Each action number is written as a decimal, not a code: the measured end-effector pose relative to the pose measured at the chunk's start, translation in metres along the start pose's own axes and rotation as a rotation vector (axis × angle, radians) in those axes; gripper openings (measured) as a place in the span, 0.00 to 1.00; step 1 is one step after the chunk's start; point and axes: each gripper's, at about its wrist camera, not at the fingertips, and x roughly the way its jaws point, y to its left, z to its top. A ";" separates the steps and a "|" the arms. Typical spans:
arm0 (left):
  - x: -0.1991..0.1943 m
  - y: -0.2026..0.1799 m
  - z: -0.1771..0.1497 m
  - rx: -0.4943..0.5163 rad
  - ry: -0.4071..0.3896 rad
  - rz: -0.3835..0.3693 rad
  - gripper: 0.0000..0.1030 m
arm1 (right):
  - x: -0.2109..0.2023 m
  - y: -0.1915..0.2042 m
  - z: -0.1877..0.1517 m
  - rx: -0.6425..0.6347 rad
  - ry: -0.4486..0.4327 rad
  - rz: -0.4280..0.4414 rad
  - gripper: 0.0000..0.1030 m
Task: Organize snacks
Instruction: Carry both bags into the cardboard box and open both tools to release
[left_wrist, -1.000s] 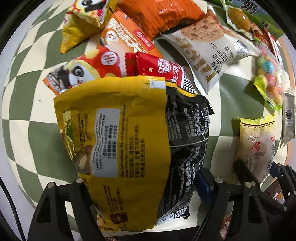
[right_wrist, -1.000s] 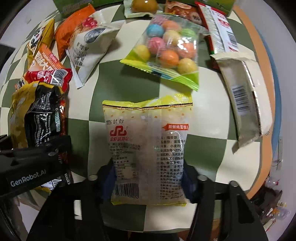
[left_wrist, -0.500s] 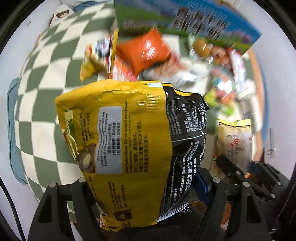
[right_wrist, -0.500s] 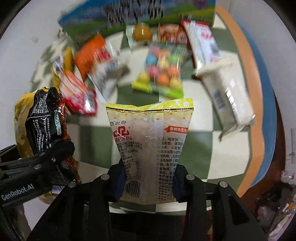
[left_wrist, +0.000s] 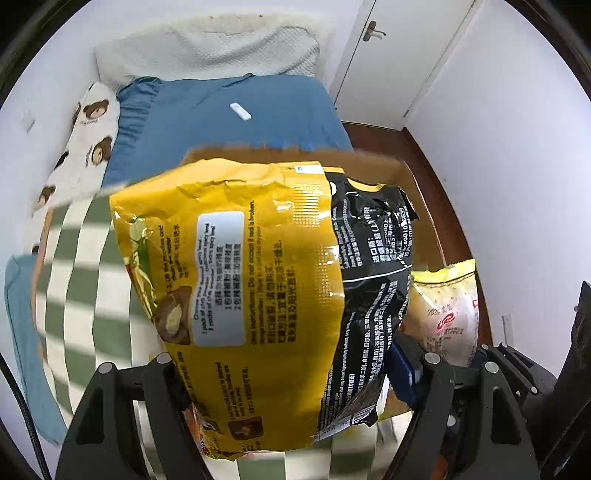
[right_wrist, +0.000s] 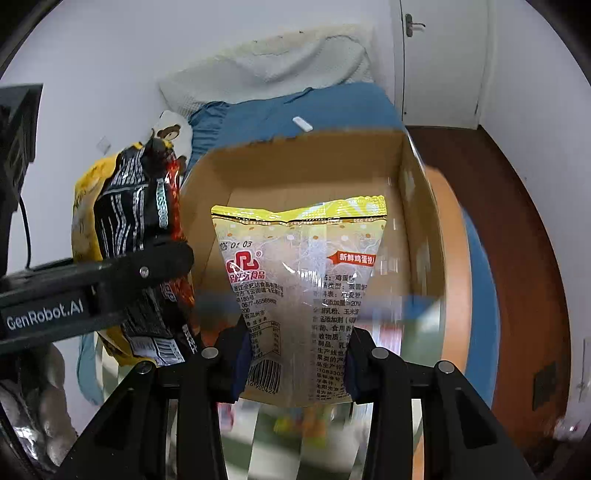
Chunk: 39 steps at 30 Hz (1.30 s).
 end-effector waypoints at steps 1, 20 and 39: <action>0.013 0.004 0.018 -0.013 0.014 0.004 0.75 | 0.012 -0.003 0.016 -0.002 0.014 -0.004 0.41; 0.198 0.008 0.120 -0.070 0.358 0.027 0.75 | 0.200 -0.041 0.133 -0.014 0.251 -0.054 0.42; 0.132 0.017 0.092 -0.097 0.232 0.077 0.94 | 0.163 -0.042 0.104 0.018 0.253 -0.099 0.89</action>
